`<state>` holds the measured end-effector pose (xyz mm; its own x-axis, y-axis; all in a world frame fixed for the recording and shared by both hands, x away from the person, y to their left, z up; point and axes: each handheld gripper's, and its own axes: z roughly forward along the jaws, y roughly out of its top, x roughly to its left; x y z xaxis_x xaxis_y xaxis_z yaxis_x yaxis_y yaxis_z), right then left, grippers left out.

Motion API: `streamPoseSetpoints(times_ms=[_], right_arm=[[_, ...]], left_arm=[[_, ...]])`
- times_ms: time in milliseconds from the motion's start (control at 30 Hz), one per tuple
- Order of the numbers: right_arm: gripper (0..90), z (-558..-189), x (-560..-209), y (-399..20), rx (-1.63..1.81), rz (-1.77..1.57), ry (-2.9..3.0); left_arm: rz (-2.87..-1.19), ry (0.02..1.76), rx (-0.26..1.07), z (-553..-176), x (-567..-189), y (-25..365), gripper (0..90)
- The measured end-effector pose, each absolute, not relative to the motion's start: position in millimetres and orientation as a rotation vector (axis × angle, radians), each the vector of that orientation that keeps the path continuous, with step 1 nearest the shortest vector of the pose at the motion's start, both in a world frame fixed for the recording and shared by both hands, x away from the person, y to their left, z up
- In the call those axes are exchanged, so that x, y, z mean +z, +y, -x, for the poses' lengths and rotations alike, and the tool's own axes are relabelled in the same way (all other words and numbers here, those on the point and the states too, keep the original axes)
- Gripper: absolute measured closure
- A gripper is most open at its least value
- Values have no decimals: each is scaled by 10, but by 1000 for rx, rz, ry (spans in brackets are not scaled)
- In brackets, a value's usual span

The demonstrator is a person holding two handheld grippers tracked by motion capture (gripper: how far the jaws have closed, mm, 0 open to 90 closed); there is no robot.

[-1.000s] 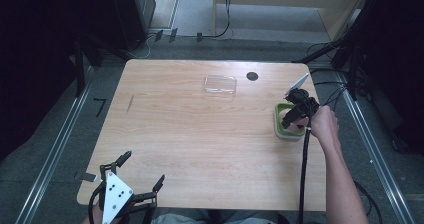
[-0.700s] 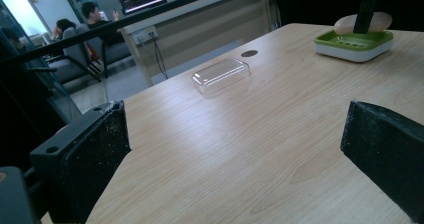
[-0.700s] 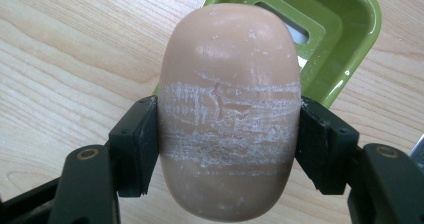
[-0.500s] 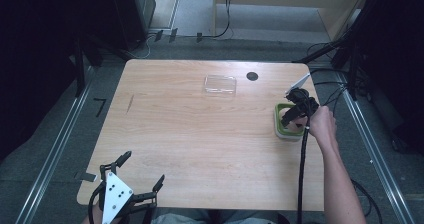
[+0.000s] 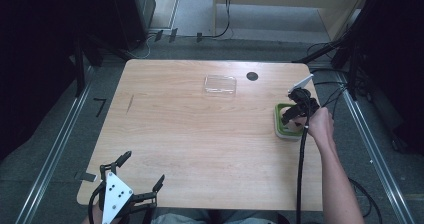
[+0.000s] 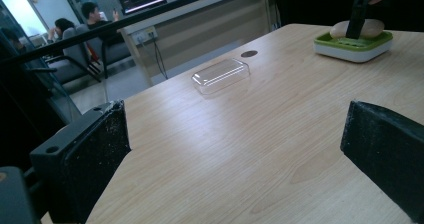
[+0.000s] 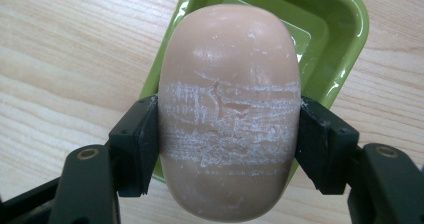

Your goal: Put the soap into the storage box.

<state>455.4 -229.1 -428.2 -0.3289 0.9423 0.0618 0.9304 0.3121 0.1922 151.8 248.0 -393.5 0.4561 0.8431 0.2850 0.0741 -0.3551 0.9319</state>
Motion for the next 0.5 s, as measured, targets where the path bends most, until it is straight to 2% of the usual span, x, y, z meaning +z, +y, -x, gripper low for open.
streamPoseSetpoints(times_ms=[500], right_arm=[[335,-4622,-4378,-2291,293,-1835,2437]], left_arm=[[-1750,784,1011,-1509,-3933,2485,0]])
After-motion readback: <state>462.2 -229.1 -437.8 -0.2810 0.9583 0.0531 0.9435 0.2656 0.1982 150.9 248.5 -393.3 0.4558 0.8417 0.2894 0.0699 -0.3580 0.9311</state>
